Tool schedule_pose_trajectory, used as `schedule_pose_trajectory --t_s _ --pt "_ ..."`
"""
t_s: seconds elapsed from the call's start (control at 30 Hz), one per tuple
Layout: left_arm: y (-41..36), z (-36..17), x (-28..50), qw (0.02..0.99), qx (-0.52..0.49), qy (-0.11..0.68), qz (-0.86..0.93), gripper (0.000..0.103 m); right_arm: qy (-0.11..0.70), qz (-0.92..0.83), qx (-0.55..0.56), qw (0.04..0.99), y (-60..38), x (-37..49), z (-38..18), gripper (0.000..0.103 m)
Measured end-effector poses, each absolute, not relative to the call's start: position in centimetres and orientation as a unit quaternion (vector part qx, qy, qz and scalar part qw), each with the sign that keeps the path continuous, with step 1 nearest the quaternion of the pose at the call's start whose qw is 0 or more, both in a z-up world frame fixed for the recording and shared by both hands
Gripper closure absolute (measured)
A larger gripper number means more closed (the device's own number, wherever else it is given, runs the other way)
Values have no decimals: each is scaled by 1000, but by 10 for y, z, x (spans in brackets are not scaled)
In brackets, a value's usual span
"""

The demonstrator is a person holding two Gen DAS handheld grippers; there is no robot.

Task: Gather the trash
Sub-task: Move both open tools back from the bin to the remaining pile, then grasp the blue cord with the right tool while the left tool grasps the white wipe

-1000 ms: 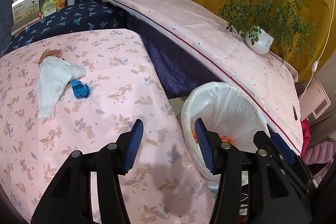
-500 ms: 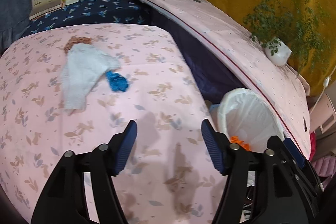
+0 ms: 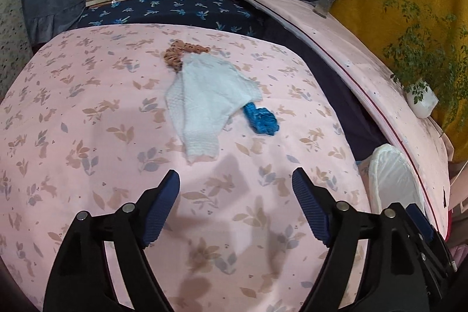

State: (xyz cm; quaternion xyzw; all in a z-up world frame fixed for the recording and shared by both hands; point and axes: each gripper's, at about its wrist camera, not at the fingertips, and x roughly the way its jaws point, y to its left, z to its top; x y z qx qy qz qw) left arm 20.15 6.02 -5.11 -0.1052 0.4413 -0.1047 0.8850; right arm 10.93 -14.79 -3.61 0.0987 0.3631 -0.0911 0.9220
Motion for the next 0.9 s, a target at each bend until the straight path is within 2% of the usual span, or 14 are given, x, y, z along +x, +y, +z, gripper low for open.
schedule_pose_trajectory --t_s 0.47,0.63,0.9 --pt "121 -65 229 886 -118 445 -55 22 392 -43 70 916 -88 155 -57 43" --pt "126 -63 248 887 -120 443 -50 17 399 -32 73 914 -79 178 -62 43" --pt "112 -69 285 884 -115 449 -61 16 407 -22 66 911 -68 220 -74 43"
